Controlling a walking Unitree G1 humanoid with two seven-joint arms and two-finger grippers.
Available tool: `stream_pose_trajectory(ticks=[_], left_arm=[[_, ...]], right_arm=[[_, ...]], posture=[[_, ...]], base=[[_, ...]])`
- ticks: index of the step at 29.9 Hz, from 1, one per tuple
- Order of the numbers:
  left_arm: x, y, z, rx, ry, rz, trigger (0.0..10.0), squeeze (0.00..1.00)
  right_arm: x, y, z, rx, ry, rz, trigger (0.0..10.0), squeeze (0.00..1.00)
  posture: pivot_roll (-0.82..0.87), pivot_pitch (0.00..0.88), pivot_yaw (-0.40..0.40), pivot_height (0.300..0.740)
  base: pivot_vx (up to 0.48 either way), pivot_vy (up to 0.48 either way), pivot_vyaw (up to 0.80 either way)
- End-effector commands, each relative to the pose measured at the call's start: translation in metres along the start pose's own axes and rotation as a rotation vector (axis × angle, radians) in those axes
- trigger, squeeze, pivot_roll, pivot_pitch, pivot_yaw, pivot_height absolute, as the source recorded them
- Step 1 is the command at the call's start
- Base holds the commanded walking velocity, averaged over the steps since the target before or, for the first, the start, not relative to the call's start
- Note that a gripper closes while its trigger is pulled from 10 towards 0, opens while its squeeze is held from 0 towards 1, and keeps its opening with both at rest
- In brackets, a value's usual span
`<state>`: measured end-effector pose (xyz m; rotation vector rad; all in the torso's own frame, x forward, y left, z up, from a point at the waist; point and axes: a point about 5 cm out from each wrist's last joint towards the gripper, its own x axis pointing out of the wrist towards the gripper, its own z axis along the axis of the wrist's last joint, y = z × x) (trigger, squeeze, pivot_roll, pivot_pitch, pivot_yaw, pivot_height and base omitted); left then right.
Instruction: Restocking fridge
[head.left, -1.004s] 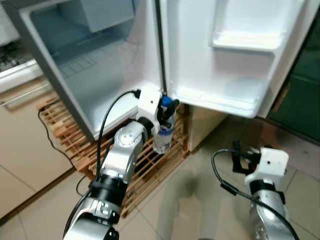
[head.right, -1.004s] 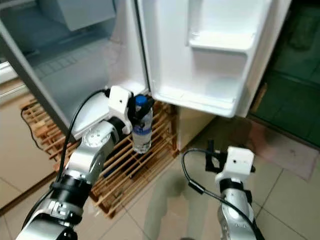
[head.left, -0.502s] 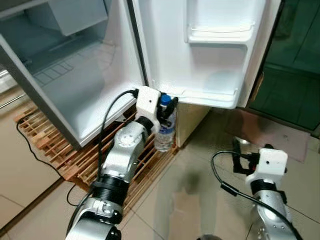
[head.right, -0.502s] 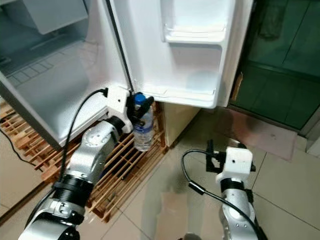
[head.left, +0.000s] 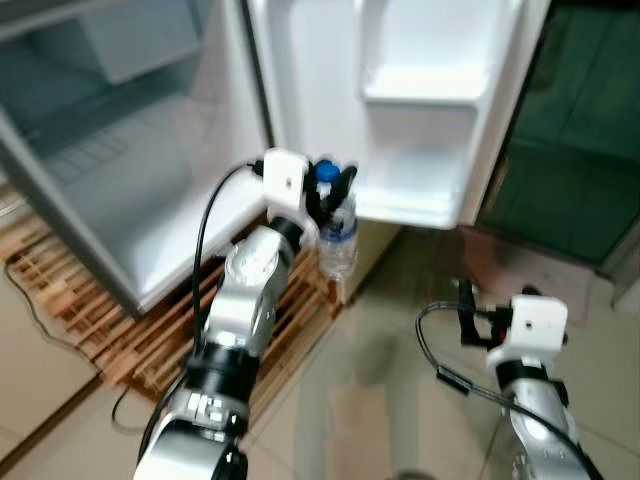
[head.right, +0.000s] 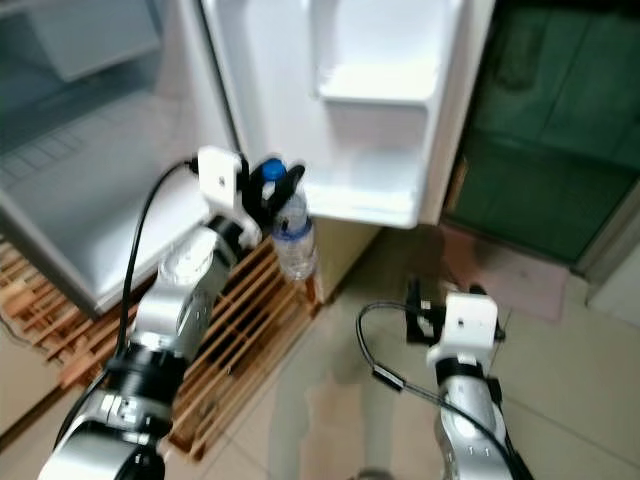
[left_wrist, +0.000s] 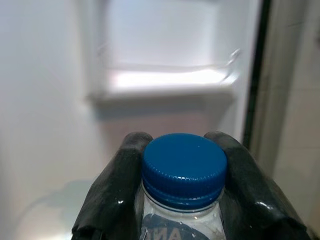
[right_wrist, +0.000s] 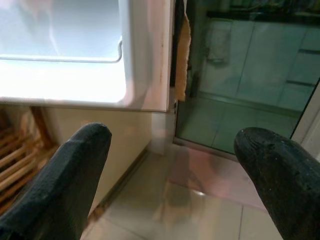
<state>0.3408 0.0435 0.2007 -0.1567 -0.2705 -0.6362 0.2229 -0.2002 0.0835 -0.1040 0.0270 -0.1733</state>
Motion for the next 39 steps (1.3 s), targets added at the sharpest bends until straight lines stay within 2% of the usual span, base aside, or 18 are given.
stream_pose_trajectory(ticks=[1,9,14,16,18,25,30,32,35,39], left_arm=[[-0.002,0.013,0.014,0.023,-0.049,0.037,10.0,0.00],[-0.001,0.014,0.024,-0.015,-0.091,0.036,10.0,0.00],[0.000,0.014,0.038,0.033,-0.095,0.000,10.0,0.00],[0.007,0.014,0.052,-0.004,-0.110,-0.014,10.0,0.00],[0.011,0.012,0.060,-0.002,-0.120,-0.036,10.0,0.00],[0.023,0.005,0.064,-0.027,-0.075,-0.127,10.0,0.00],[0.039,-0.010,0.066,-0.006,-0.115,-0.178,10.0,0.00],[0.049,-0.018,0.067,0.032,-0.140,-0.192,10.0,0.00],[0.054,-0.021,0.067,0.042,-0.141,-0.191,10.0,0.00],[0.069,-0.028,0.071,0.071,-0.150,-0.202,10.0,0.00]], right_arm=[[0.002,0.009,0.001,0.021,-0.012,0.028,10.0,0.00],[0.002,0.010,-0.002,0.024,0.000,0.036,10.0,0.00],[-0.001,0.010,-0.007,0.027,0.020,0.052,10.0,0.00],[-0.002,0.012,-0.009,0.027,0.028,0.065,10.0,0.00],[-0.003,0.013,-0.010,0.027,0.033,0.073,10.0,0.00],[-0.005,0.016,-0.012,0.036,0.037,0.077,10.0,0.00],[-0.009,0.019,-0.011,0.046,0.038,0.072,10.0,0.00],[-0.013,0.019,-0.009,0.056,0.029,0.056,10.0,0.00],[-0.017,0.019,-0.008,0.057,0.028,0.053,10.0,0.00],[-0.034,0.018,-0.013,0.062,0.057,0.033,10.0,0.00]], posture=[[-0.16,0.000,0.098,0.723],[-0.16,0.000,0.100,0.723],[-0.16,0.000,0.096,0.723],[-0.16,0.000,0.096,0.723],[-0.16,0.000,0.097,0.723],[-0.16,0.009,0.110,0.723],[-0.18,0.035,0.125,0.723],[-0.19,0.054,0.131,0.723],[-0.19,0.066,0.136,0.723],[-0.22,0.103,0.153,0.723]], base=[[0.446,0.000,0.00],[0.355,0.257,0.00],[0.098,0.165,0.00],[0.000,0.000,0.00],[0.000,0.000,0.00],[0.000,0.000,0.00],[0.000,0.000,0.00],[0.000,0.000,0.00],[0.000,0.000,0.00],[0.000,0.000,0.00]])
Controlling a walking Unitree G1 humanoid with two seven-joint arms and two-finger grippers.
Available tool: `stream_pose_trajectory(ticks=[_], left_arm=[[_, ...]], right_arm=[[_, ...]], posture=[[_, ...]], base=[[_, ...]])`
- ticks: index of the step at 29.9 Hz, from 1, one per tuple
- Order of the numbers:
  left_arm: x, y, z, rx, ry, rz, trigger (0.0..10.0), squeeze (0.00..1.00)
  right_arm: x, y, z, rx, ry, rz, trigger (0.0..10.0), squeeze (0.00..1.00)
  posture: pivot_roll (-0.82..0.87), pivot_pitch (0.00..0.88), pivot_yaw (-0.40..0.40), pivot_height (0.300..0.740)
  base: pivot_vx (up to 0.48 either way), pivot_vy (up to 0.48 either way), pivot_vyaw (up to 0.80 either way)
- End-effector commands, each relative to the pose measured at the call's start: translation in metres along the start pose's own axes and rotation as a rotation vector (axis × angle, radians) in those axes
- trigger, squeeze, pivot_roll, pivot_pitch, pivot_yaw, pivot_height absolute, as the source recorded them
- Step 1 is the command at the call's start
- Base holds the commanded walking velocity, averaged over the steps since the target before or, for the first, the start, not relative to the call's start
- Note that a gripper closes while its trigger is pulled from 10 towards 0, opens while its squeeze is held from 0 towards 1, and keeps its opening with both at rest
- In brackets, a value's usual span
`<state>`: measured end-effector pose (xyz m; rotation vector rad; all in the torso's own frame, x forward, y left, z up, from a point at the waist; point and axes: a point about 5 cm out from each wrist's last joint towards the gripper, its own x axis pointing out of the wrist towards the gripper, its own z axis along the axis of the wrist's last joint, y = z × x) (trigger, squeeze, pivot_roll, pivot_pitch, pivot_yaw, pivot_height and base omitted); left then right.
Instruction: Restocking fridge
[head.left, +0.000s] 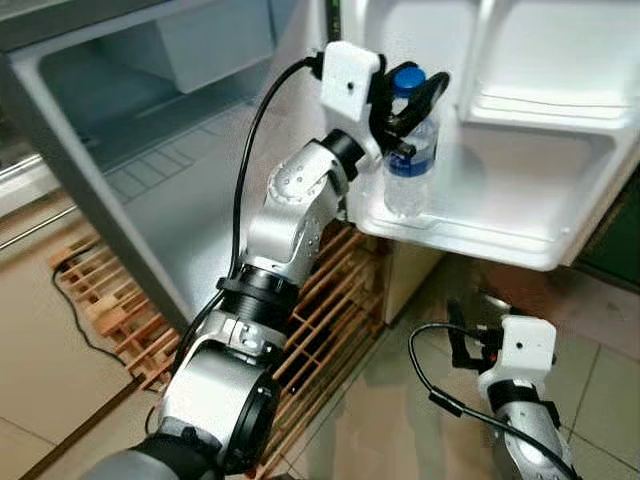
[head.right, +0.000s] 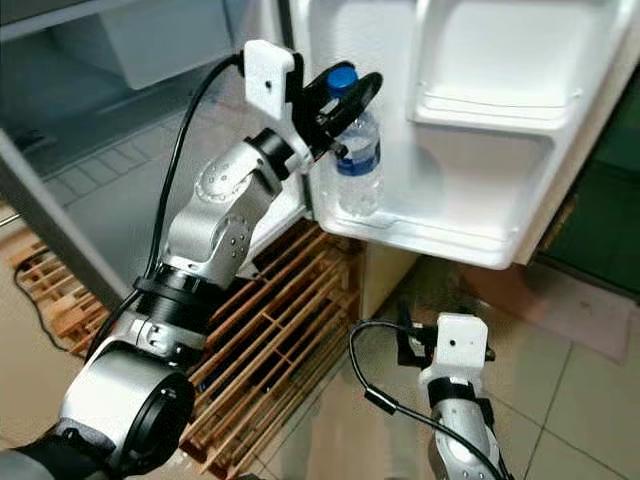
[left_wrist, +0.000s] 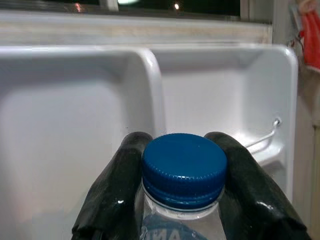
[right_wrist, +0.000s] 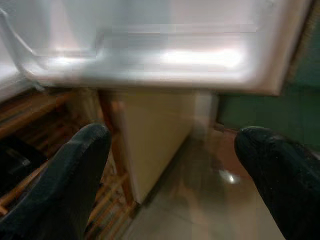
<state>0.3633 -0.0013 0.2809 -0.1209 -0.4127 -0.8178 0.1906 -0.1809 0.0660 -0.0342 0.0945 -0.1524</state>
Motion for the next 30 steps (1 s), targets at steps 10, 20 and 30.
stream_pose_trajectory(ticks=[10,20,30], left_arm=[[0.023,-0.005,0.025,0.104,-0.112,-0.036,10.0,0.00],[0.019,0.002,0.026,0.209,-0.179,-0.054,10.0,0.00],[0.023,0.007,0.012,0.127,-0.077,-0.013,10.0,0.00]], right_arm=[[-0.047,-0.002,-0.006,-0.001,0.069,-0.048,10.0,0.00],[-0.081,-0.007,-0.006,-0.020,0.140,-0.073,10.0,0.00],[-0.084,-0.004,-0.005,-0.019,0.149,-0.076,10.0,0.00]], posture=[[-0.30,0.201,0.163,0.723],[-0.35,0.269,0.157,0.723],[-0.36,0.255,0.167,0.723]], base=[[0.000,0.000,0.00],[0.000,0.000,0.00],[0.000,0.000,0.00]])
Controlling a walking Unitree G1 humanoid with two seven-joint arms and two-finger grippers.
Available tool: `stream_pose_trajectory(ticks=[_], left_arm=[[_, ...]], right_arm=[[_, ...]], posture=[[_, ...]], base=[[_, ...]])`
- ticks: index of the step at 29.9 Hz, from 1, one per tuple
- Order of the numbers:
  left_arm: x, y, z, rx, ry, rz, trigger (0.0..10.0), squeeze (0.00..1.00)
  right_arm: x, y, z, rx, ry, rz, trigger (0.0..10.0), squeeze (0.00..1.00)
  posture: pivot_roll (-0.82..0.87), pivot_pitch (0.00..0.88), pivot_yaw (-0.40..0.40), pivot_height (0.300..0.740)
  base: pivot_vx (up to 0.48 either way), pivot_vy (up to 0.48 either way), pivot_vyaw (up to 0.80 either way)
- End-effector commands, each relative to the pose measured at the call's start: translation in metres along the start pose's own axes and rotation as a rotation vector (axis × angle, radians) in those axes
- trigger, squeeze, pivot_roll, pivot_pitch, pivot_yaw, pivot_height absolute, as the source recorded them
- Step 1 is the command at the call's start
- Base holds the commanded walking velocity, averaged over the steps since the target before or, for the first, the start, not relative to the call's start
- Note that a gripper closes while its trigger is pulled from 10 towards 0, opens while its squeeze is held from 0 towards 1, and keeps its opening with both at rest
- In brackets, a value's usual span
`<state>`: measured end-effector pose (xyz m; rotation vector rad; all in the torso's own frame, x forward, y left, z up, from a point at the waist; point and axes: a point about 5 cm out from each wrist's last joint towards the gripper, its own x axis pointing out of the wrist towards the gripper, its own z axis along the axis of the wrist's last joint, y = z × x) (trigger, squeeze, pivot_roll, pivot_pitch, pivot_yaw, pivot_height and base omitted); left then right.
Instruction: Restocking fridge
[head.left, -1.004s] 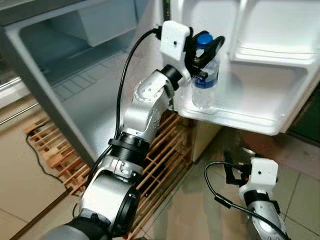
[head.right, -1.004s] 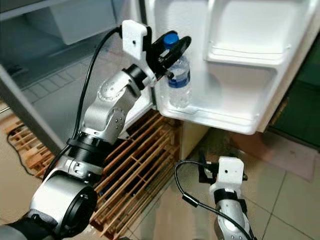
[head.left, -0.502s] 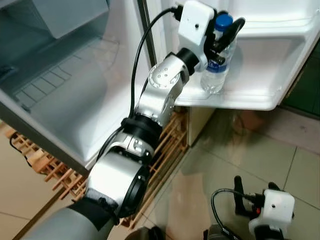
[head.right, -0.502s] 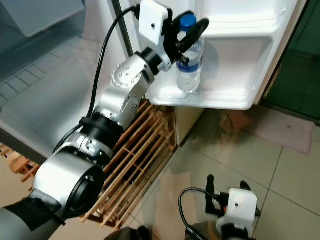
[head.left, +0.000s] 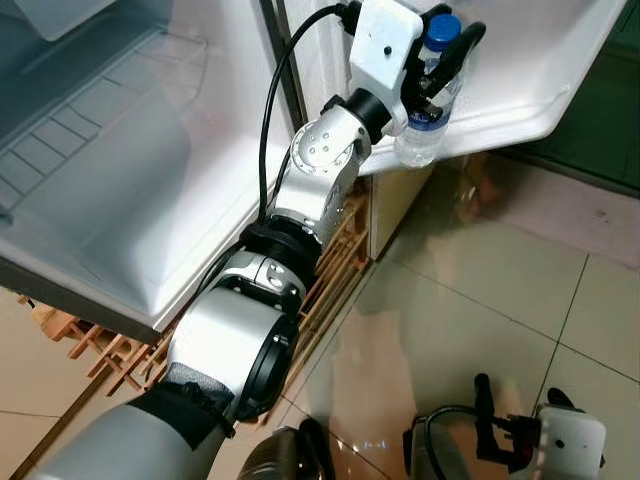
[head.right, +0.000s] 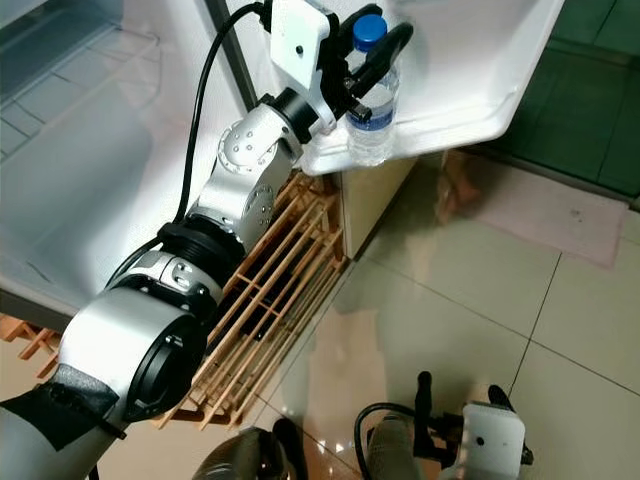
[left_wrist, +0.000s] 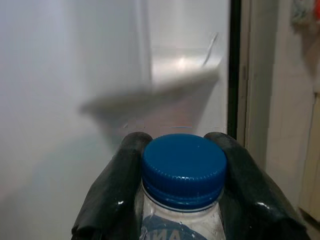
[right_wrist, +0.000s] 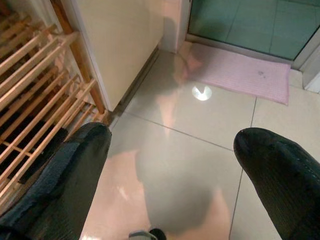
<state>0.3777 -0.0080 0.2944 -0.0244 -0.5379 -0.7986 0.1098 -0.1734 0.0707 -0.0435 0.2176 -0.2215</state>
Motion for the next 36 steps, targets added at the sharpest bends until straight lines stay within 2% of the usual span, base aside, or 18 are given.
stream_pose_trajectory(ticks=[1,2,8,9,11,13,16,18,22,24,26,27,28,30,31,32,33,36], left_arm=[[0.004,0.001,0.002,-0.035,0.022,-0.001,10.0,0.00],[0.000,0.005,-0.003,-0.091,0.048,-0.007,10.0,0.00],[-0.013,0.010,-0.010,-0.169,0.091,-0.051,10.0,0.00],[-0.025,0.011,-0.016,-0.209,0.117,-0.049,10.0,0.00],[-0.036,0.011,-0.023,-0.246,0.153,-0.037,10.0,0.00],[-0.040,0.012,-0.025,-0.255,0.168,-0.029,10.0,0.00],[-0.064,0.015,-0.039,-0.303,0.227,0.046,10.0,0.00],[-0.092,0.014,-0.046,-0.253,0.250,0.088,10.0,0.00],[-0.126,0.017,-0.051,-0.197,0.283,0.170,10.0,0.00],[-0.143,0.023,-0.056,-0.106,0.323,0.234,10.0,0.00],[-0.156,0.028,-0.063,-0.084,0.350,0.295,10.0,0.00],[-0.183,0.038,-0.071,-0.023,0.428,0.401,10.0,0.00],[-0.183,0.038,-0.071,-0.023,0.428,0.401,10.0,0.00],[-0.208,0.044,-0.080,0.029,0.525,0.470,10.0,0.00],[-0.217,0.044,-0.086,-0.001,0.567,0.495,10.0,0.00],[-0.217,0.044,-0.086,-0.001,0.567,0.495,10.0,0.00],[-0.224,0.039,-0.090,-0.019,0.575,0.499,10.0,0.00],[-0.215,0.029,-0.083,-0.026,0.511,0.453,10.0,0.00]], right_arm=[[-0.002,0.001,-0.002,-0.004,0.023,-0.009,10.0,0.00],[0.003,0.001,0.000,-0.001,0.010,-0.010,10.0,0.00],[0.020,0.005,0.004,0.008,-0.029,0.005,10.0,0.00],[0.029,0.008,0.007,0.013,-0.051,0.015,10.0,0.00],[0.037,0.009,0.009,0.018,-0.064,0.020,10.0,0.00],[0.040,0.010,0.009,0.019,-0.067,0.021,10.0,0.00],[0.051,0.011,0.013,0.023,-0.092,0.029,10.0,0.00],[0.061,0.011,0.021,0.032,-0.128,0.027,10.0,0.00],[0.075,0.007,0.039,0.032,-0.195,-0.002,10.0,0.00],[0.080,0.002,0.048,0.039,-0.224,-0.033,10.0,0.00],[0.085,-0.003,0.054,0.024,-0.243,-0.056,10.0,0.00],[0.086,-0.010,0.063,-0.005,-0.273,-0.084,10.0,0.00],[0.086,-0.010,0.063,-0.005,-0.273,-0.084,10.0,0.00],[0.085,-0.016,0.069,-0.021,-0.288,-0.105,10.0,0.00],[0.086,-0.017,0.070,-0.032,-0.294,-0.106,10.0,0.00],[0.086,-0.017,0.070,-0.032,-0.294,-0.106,10.0,0.00],[0.091,-0.020,0.071,-0.049,-0.297,-0.106,10.0,0.00],[0.096,-0.020,0.068,-0.088,-0.293,-0.088,10.0,0.00]], posture=[[-0.36,0.245,0.168,0.723],[-0.35,0.228,0.169,0.723],[-0.30,0.195,0.179,0.723],[-0.27,0.177,0.187,0.723],[-0.26,0.168,0.190,0.723],[-0.26,0.168,0.190,0.723],[-0.22,0.146,0.193,0.723],[-0.20,0.122,0.185,0.723],[-0.18,0.099,0.172,0.723],[-0.18,0.083,0.164,0.723],[-0.18,0.069,0.156,0.723],[-0.19,0.063,0.151,0.723],[-0.19,0.063,0.151,0.723],[-0.20,0.053,0.144,0.723],[-0.20,0.039,0.133,0.723],[-0.20,0.039,0.133,0.723],[-0.18,0.015,0.110,0.723],[-0.17,0.000,0.098,0.723]], base=[[0.000,0.000,0.00],[0.000,0.000,0.00],[0.000,0.000,0.00],[0.000,0.000,0.00],[0.000,0.000,0.00],[0.000,0.000,0.00],[0.000,0.000,0.00],[0.000,0.000,0.00],[0.000,0.000,0.00],[0.000,0.000,0.00],[0.000,0.000,0.00],[0.000,0.000,0.00],[0.000,0.000,0.00],[0.000,0.000,0.00],[0.000,0.000,0.00],[0.000,0.000,0.00],[0.000,0.000,0.00],[0.000,0.000,0.00]])
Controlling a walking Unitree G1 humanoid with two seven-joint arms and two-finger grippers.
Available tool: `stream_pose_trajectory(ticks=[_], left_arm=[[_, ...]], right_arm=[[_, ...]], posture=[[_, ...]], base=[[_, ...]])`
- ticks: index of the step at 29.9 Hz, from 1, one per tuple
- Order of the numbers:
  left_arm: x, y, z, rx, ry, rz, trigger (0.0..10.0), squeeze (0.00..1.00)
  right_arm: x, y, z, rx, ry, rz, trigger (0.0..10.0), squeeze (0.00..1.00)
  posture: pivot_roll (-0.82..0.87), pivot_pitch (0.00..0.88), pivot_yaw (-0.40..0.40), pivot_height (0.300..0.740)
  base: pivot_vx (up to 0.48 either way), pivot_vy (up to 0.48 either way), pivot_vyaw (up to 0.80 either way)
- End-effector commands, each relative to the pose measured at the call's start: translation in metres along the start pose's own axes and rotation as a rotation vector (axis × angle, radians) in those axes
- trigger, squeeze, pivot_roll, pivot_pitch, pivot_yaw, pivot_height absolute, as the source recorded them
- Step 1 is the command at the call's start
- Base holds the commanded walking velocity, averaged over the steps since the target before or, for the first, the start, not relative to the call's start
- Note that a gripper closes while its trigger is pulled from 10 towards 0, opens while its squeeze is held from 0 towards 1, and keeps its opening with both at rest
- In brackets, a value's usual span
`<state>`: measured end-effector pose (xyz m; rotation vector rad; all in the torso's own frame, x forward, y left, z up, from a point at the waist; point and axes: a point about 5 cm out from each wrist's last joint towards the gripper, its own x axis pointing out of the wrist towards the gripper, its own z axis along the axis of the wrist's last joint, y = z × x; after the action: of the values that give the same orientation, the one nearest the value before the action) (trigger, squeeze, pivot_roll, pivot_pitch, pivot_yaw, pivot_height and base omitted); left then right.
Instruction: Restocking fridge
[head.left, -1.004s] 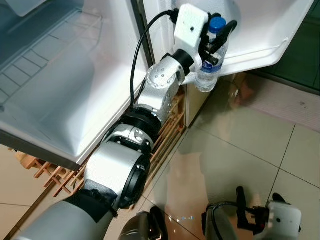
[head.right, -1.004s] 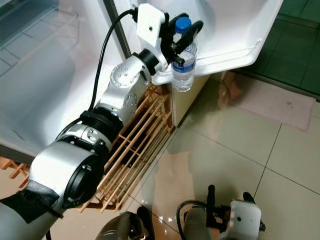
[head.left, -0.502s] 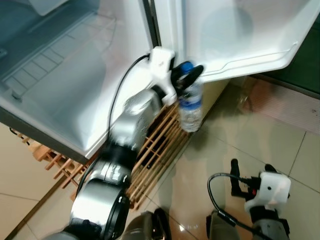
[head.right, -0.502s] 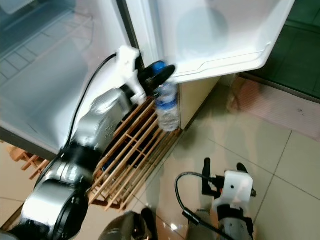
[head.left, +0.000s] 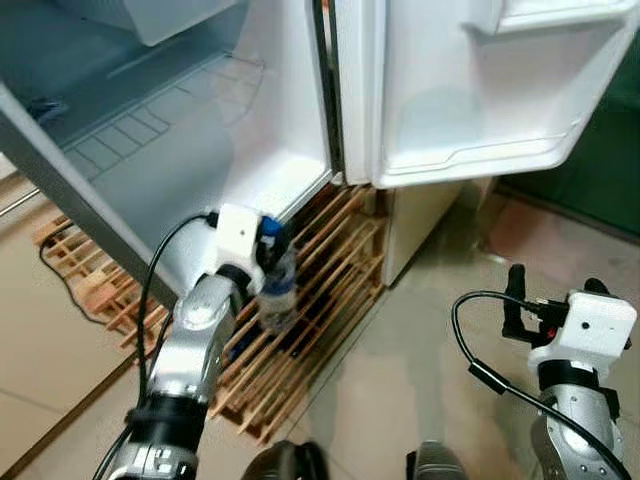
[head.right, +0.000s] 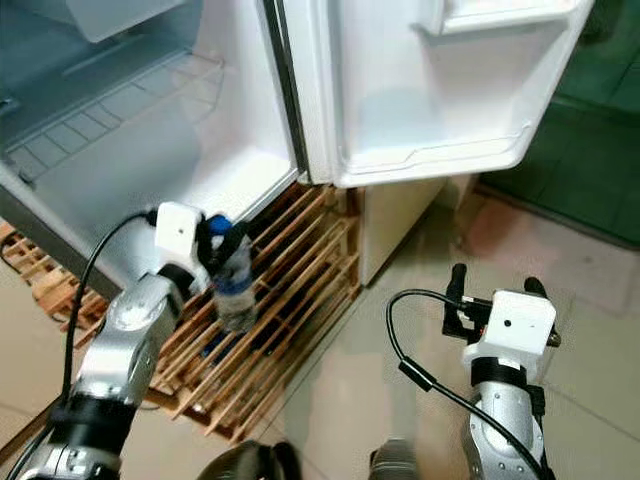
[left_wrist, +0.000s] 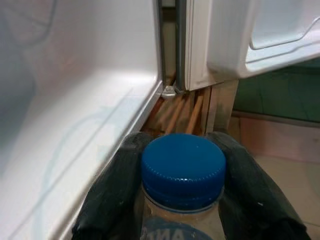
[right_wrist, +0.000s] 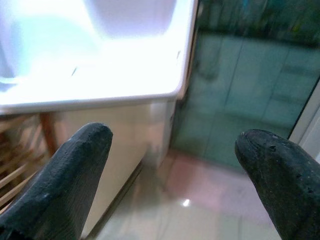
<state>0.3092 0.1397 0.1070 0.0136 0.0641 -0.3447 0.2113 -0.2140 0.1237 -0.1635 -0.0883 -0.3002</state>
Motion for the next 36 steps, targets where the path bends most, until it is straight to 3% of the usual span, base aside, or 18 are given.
stream_pose_trajectory(ticks=[1,8,16,28,36], left_arm=[[0.003,-0.004,0.023,0.029,-0.105,-0.015,10.0,0.00],[0.018,-0.022,0.031,0.015,-0.160,-0.039,10.0,0.00],[0.036,-0.043,0.033,-0.003,-0.143,-0.075,10.0,0.00],[0.055,-0.053,0.040,-0.012,-0.138,-0.124,10.0,0.00],[0.063,-0.056,0.043,-0.015,-0.141,-0.157,10.0,0.00]], right_arm=[[0.002,0.003,-0.006,-0.016,0.019,0.020,10.0,0.00],[0.026,0.007,0.001,-0.026,-0.012,0.090,10.0,0.00],[0.034,0.015,-0.004,-0.027,-0.002,0.133,10.0,0.00],[0.028,0.018,-0.012,-0.012,0.022,0.124,10.0,0.00],[0.023,0.021,-0.016,0.003,0.038,0.106,10.0,0.00]], posture=[[-0.16,0.000,0.093,0.723],[-0.14,0.000,0.029,0.723],[-0.16,0.000,0.039,0.723],[-0.19,0.000,0.072,0.723],[-0.20,0.000,0.092,0.723]], base=[[0.000,0.000,0.00],[0.000,-0.137,0.10],[0.000,-0.480,0.62],[0.000,-0.480,0.56],[0.000,-0.471,0.00]])
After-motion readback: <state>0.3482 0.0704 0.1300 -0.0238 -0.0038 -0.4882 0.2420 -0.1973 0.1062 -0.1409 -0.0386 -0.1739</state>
